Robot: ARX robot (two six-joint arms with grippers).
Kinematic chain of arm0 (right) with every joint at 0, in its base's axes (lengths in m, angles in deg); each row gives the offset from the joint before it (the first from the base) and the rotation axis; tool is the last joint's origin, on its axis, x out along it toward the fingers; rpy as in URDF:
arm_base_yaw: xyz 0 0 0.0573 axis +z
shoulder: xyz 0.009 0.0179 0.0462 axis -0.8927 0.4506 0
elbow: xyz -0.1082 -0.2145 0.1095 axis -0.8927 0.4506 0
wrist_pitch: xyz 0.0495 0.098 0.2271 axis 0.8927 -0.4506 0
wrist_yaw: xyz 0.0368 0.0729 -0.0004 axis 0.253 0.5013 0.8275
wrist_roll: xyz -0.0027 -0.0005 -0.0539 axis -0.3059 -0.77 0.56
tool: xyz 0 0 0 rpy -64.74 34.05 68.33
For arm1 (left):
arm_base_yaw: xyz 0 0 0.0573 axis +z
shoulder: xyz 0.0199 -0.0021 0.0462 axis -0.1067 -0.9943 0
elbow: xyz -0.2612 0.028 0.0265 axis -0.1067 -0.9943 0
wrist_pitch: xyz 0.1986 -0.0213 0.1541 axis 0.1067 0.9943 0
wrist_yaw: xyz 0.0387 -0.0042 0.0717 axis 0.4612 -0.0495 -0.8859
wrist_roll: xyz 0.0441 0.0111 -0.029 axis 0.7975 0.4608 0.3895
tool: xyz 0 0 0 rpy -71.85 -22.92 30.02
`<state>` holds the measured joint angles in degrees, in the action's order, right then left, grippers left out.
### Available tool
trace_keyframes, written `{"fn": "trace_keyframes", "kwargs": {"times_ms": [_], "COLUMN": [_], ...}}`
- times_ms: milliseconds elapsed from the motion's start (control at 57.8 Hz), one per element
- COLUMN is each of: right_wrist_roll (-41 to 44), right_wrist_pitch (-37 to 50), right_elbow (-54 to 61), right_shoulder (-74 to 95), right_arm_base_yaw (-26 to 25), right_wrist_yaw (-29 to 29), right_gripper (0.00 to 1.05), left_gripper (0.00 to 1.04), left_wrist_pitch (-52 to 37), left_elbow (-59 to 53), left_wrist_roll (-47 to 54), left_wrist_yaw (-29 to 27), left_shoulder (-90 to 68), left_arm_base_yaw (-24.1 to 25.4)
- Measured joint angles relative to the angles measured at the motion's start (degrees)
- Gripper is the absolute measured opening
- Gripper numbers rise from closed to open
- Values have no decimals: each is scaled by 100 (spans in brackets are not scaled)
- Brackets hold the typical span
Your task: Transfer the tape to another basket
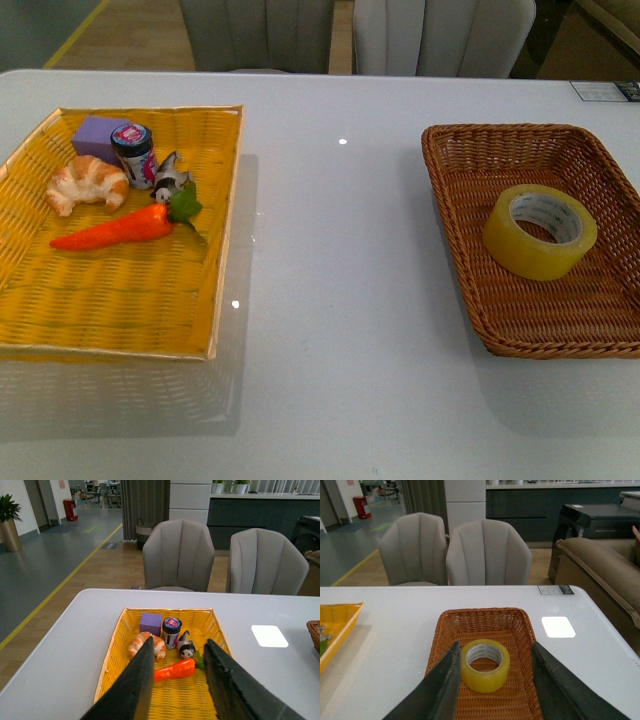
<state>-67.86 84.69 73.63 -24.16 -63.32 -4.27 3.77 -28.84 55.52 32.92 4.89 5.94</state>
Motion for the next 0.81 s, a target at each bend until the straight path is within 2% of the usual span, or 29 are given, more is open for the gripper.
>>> {"fn": "trace_keyframes", "kwargs": {"times_ms": [173, 260, 312, 814], "right_wrist_roll": [0, 0, 0, 0], "right_wrist_pitch": [0, 0, 0, 0], "right_elbow": [0, 0, 0, 0], "right_shoulder": [0, 0, 0, 0], "right_arm_base_yaw": [0, 0, 0, 0], "right_wrist_yaw": [0, 0, 2, 2], "right_gripper": [76, 96, 96, 96], "left_gripper": [68, 90, 97, 96], "left_wrist_pitch": [0, 0, 0, 0], "left_elbow": [0, 0, 0, 0], "left_wrist_roll": [2, 2, 2, 13], "left_wrist_yaw": [0, 0, 0, 0], "left_shoulder": [0, 0, 0, 0], "left_arm_base_yaw": [0, 0, 0, 0]}}
